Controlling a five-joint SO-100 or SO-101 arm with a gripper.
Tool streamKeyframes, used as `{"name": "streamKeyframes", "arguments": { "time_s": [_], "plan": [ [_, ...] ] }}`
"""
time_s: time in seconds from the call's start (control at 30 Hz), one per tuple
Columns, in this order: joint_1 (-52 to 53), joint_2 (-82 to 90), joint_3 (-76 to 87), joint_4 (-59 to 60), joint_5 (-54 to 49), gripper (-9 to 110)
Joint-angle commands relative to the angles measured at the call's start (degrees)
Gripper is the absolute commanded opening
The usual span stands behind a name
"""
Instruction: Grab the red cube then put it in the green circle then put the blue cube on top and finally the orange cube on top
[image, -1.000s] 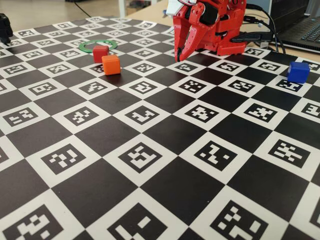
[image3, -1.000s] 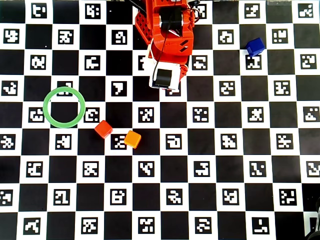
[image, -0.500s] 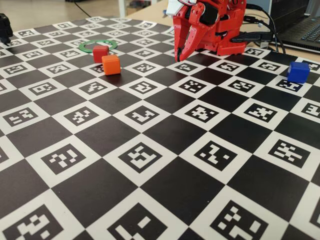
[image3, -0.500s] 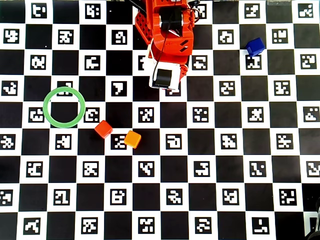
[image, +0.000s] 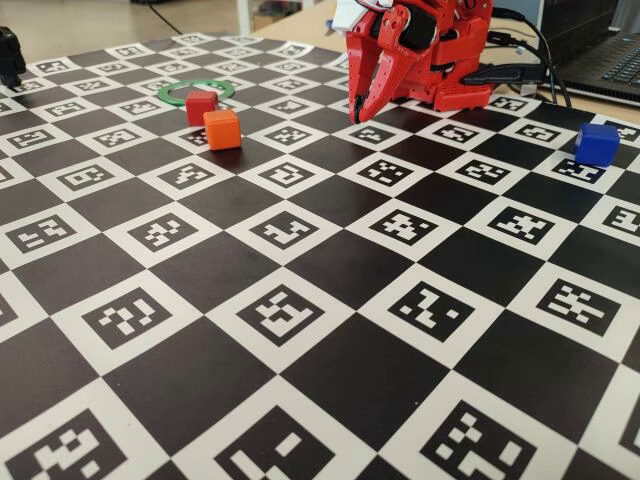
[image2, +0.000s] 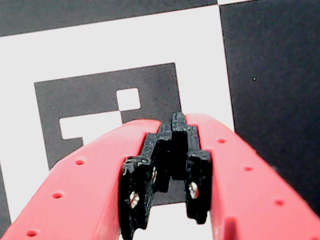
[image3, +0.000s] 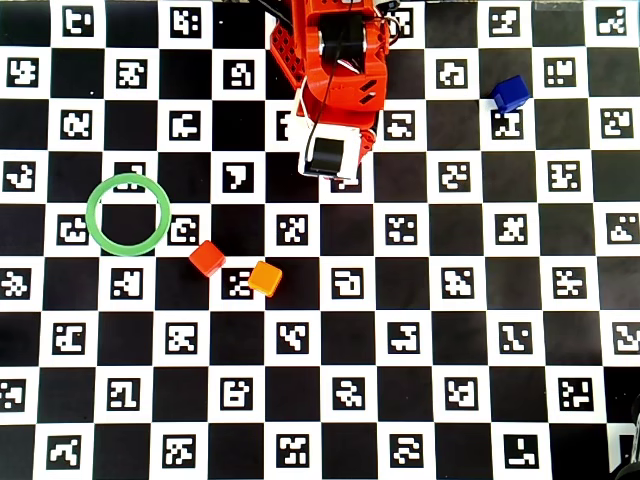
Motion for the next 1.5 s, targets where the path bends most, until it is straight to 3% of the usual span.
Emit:
{"name": "streamKeyframes", "arguments": {
  "time_s": [0.0, 0.93, 1.07, 1.27, 1.47],
  "plan": [
    [-0.09, 2.90, 2.99, 2.99, -0.26, -6],
    [0.09, 2.90, 2.99, 2.81, 0.44, -6],
    [0.70, 1.23, 2.55, -1.93, 1.76, -6],
    [1.14, -13.71, -10.81, -9.05, 10.63, -6],
    [2.99, -34.45, -38.23, -5.01, 21.09, -6]
  ]
}}
